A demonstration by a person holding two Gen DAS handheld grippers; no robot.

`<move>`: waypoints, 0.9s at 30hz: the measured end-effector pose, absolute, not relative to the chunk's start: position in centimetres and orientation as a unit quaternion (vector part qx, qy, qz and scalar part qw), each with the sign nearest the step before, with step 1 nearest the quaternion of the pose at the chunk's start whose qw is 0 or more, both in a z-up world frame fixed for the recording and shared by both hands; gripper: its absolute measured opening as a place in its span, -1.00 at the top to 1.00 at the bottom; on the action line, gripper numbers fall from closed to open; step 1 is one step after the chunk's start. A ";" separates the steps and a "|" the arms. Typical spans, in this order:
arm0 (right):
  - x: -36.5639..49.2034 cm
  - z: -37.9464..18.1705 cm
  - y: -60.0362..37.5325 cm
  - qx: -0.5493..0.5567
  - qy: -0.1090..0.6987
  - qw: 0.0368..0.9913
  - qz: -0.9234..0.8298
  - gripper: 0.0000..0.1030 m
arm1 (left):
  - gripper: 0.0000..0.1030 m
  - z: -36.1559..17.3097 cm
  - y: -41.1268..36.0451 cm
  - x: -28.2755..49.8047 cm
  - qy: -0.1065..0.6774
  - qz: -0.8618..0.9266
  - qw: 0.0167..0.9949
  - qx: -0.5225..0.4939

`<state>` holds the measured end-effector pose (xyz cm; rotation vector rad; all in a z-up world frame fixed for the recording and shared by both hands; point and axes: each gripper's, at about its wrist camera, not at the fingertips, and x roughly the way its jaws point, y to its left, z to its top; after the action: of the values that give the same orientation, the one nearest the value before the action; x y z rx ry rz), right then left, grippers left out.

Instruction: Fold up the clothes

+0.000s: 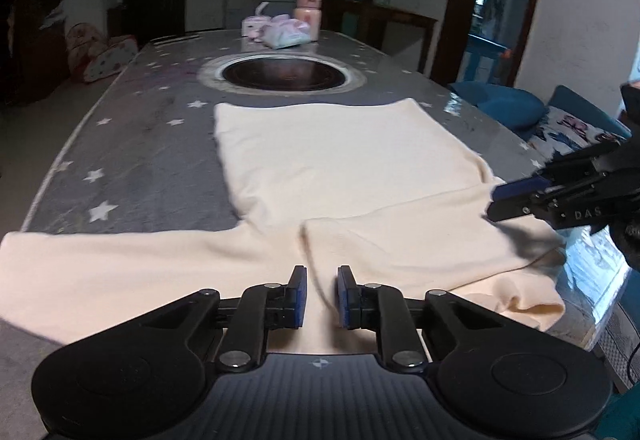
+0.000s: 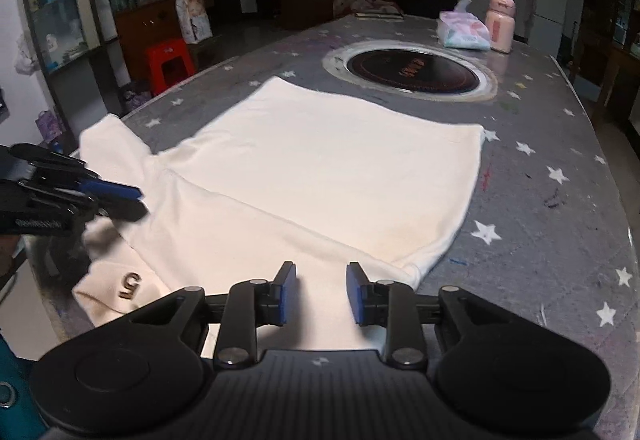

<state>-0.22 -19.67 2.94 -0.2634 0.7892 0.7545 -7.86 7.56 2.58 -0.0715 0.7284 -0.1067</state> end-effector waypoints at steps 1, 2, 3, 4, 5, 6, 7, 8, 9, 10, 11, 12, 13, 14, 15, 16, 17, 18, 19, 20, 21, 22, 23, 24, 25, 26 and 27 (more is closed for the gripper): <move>-0.2 3.0 -19.6 -0.126 0.374 0.846 0.358 0.47 | 0.65 2.7 7.7 -7.9 0.354 -0.048 0.933 -0.034; -0.2 3.0 -19.6 -0.128 0.374 0.846 0.358 0.47 | 0.65 3.1 7.7 -7.9 0.350 -0.046 0.935 -0.034; -0.3 3.0 -19.6 -0.129 0.373 0.846 0.359 0.47 | 0.65 3.4 7.7 -7.9 0.346 -0.046 0.937 -0.034; -0.4 3.1 -19.4 -0.132 0.371 0.845 0.362 0.46 | 0.65 3.6 7.4 -7.7 0.339 -0.055 0.938 -0.037; -0.5 3.2 -19.3 -0.132 0.370 0.844 0.365 0.46 | 0.65 3.9 7.1 -7.5 0.333 -0.065 0.940 -0.040; -0.6 3.2 -19.1 -0.133 0.368 0.843 0.368 0.43 | 0.65 4.1 6.8 -7.3 0.327 -0.075 0.941 -0.042; -0.7 3.2 -18.8 -0.135 0.367 0.842 0.371 0.41 | 0.65 4.2 6.4 -7.0 0.322 -0.088 0.941 -0.046; -0.8 3.2 -18.6 -0.137 0.366 0.842 0.373 0.38 | 0.64 4.1 5.9 -6.5 0.319 -0.102 0.941 -0.052; -0.9 3.1 -18.4 -0.140 0.366 0.841 0.374 0.33 | 0.64 3.8 5.6 -6.0 0.318 -0.113 0.940 -0.055; -0.9 2.9 -18.3 -0.140 0.366 0.840 0.374 0.32 | 0.62 3.5 5.3 -5.6 0.321 -0.114 0.939 -0.053; -0.9 2.8 -18.3 -0.139 0.366 0.841 0.373 0.32 | 0.62 3.2 5.1 -5.1 0.325 -0.115 0.937 -0.052; -0.9 2.7 -18.3 -0.138 0.366 0.842 0.371 0.32 | 0.62 2.7 5.0 -4.6 0.333 -0.110 0.935 -0.053; -0.7 2.6 -18.4 -0.137 0.365 0.844 0.367 0.32 | 0.62 2.3 5.2 -4.4 0.341 -0.104 0.933 -0.055; -0.6 2.5 -18.5 -0.135 0.365 0.846 0.364 0.32 | 0.64 1.9 5.4 -4.1 0.347 -0.099 0.931 -0.058; -0.4 2.5 -18.7 -0.132 0.367 0.847 0.361 0.32 | 0.64 1.7 5.8 -4.3 0.345 -0.097 0.931 -0.064; -0.2 2.4 -18.8 -0.129 0.369 0.847 0.360 0.32 | 0.64 1.7 6.2 -4.5 0.343 -0.096 0.932 -0.070; -0.1 2.3 -18.9 -0.126 0.371 0.847 0.359 0.32 | 0.64 1.9 6.5 -4.8 0.344 -0.089 0.932 -0.072; -0.1 2.4 -19.0 -0.126 0.370 0.847 0.360 0.32 | 0.64 2.1 6.8 -5.2 0.341 -0.086 0.933 -0.073; -0.3 2.6 -18.9 -0.127 0.367 0.847 0.362 0.30 | 0.62 2.2 7.1 -5.6 0.338 -0.083 0.935 -0.073; -0.5 2.7 -18.8 -0.128 0.365 0.847 0.364 0.28 | 0.59 2.4 7.3 -6.1 0.335 -0.082 0.936 -0.070; -0.8 2.8 -18.6 -0.132 0.364 0.845 0.369 0.25 | 0.55 2.4 7.4 -6.6 0.334 -0.081 0.937 -0.065; -1.1 2.8 -18.5 -0.135 0.362 0.843 0.373 0.25 | 0.48 2.3 7.5 -6.9 0.335 -0.077 0.937 -0.058; -1.3 2.9 -18.3 -0.138 0.361 0.841 0.378 0.24 | 0.46 2.1 7.6 -7.3 0.338 -0.066 0.938 -0.048; -1.6 2.9 -18.1 -0.142 0.360 0.839 0.382 0.24 | 0.42 2.0 7.8 -7.6 0.339 -0.056 0.938 -0.044; -1.8 2.8 -17.9 -0.148 0.362 0.836 0.385 0.23 | 0.32 2.0 8.2 -8.0 0.339 -0.051 0.938 -0.050; -2.1 2.6 -17.7 -0.153 0.363 0.834 0.387 0.23 | 0.31 2.0 8.6 -8.3 0.339 -0.046 0.938 -0.057; -2.3 2.6 -17.4 -0.156 0.362 0.833 0.389 0.23 | 0.31 2.1 9.1 -8.7 0.337 -0.041 0.938 -0.065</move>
<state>-2.27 -17.43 2.63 -0.3302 0.7673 0.8235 -8.69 9.09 2.10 -0.1337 0.6880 -0.0845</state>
